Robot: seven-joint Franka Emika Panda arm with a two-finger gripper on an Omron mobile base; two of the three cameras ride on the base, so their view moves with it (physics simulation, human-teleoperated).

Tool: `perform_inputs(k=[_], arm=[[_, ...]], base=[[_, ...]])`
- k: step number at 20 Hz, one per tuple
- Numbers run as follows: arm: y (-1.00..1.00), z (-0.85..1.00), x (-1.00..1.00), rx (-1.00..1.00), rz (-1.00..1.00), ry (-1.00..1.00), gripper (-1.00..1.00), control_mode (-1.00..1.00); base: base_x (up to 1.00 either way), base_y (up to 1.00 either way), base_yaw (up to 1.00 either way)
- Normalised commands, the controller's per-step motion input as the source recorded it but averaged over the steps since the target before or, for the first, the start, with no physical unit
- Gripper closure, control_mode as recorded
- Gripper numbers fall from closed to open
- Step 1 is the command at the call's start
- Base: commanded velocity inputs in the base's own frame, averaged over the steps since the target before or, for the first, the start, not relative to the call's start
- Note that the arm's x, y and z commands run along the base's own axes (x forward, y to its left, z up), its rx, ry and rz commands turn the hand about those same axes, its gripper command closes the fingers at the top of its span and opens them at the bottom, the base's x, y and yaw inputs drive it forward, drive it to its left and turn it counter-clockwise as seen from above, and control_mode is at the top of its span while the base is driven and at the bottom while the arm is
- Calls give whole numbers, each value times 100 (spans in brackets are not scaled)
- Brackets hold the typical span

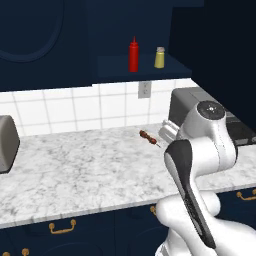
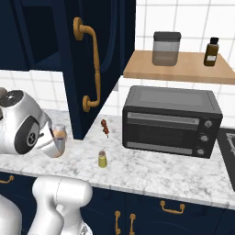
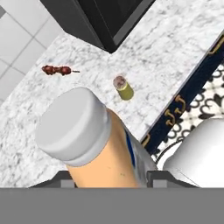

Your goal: Put the shaker and condiment bottle from the counter next to their counterparts in the cabinet.

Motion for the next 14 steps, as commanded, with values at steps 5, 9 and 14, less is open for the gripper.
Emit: perform_inputs(k=[5, 9, 14], arm=[[52, 15, -20, -22, 7, -41, 100, -100], [18, 74, -15, -5, 19, -49, 100, -100], [10, 75, 0, 0, 21, -16, 100, -100]], base=[[0, 0, 0], [0, 0, 0], [0, 0, 0]])
